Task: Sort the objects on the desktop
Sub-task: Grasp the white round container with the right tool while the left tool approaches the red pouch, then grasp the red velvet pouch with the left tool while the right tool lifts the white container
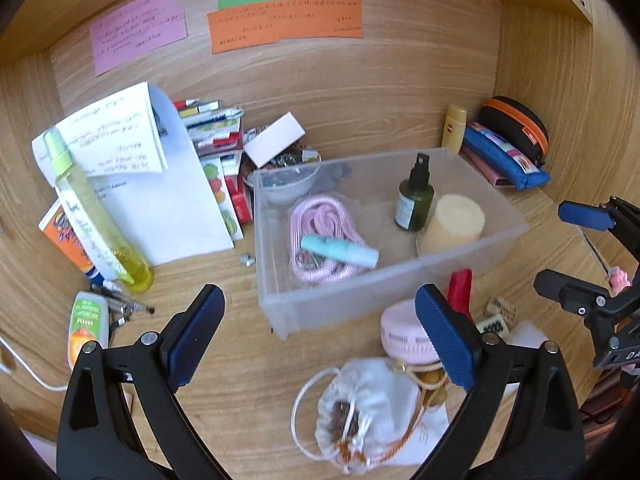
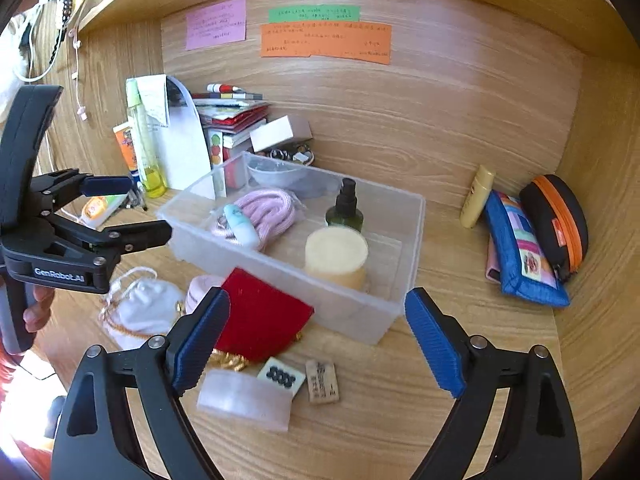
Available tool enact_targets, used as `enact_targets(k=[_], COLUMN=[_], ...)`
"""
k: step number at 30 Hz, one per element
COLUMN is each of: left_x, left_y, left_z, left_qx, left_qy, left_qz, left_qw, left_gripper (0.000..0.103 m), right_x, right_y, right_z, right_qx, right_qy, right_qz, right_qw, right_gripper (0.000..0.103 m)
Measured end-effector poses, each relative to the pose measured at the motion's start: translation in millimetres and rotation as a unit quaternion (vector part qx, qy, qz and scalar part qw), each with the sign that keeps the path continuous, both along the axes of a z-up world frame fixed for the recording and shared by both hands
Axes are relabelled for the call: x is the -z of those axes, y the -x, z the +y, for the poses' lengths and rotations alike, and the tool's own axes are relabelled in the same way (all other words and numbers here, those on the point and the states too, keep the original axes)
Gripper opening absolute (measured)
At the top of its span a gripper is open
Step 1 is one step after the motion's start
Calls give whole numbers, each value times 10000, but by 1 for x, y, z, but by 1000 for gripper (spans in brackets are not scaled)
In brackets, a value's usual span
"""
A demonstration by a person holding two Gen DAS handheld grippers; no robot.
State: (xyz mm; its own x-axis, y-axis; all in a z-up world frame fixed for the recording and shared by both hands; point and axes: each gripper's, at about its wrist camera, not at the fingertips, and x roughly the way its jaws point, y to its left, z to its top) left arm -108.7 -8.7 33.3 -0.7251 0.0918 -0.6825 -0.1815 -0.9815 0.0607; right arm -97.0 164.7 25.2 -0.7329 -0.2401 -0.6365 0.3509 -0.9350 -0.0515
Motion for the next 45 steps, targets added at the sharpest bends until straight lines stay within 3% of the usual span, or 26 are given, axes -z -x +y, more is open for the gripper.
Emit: enact_targets(k=[11, 20, 22, 23, 24, 31, 37, 41, 45], left_x=[16, 25, 27, 28, 29, 43, 53, 51, 43], left_y=[-12, 2, 6, 7, 9, 25, 39, 39, 28], left_z=[15, 46, 54, 58, 64, 86, 90, 88, 88], left_qx=[250, 677, 786, 849, 916, 872, 762, 847, 931], left_qy=[-68, -187, -218, -200, -134, 41, -244, -581, -624], left_qz=[-269, -564, -635, -673, -718, -920, -1178, -1261, -1084], left_qw=[9993, 9959, 9946, 9939, 9931, 9919, 9898, 9867, 9878], left_gripper=[97, 97, 91, 82, 75, 71, 40, 9, 6], right_x=[38, 69, 73, 74, 75, 77, 73, 64, 53], right_y=[-21, -28, -27, -26, -25, -22, -22, -22, -19], right_z=[-4, -12, -10, -10, -9, 4, 23, 34, 42], right_qx=[-221, -416, -485, -534, -544, -569, -416, -290, -168], right_qy=[61, 196, 290, 367, 445, 570, 626, 644, 613], right_qz=[-490, -806, -877, -931, -978, -963, -877, -756, -602], right_qw=[9985, 9957, 9945, 9935, 9927, 9921, 9933, 9946, 9962], right_gripper=[89, 86, 75, 67, 67, 67, 67, 67, 67])
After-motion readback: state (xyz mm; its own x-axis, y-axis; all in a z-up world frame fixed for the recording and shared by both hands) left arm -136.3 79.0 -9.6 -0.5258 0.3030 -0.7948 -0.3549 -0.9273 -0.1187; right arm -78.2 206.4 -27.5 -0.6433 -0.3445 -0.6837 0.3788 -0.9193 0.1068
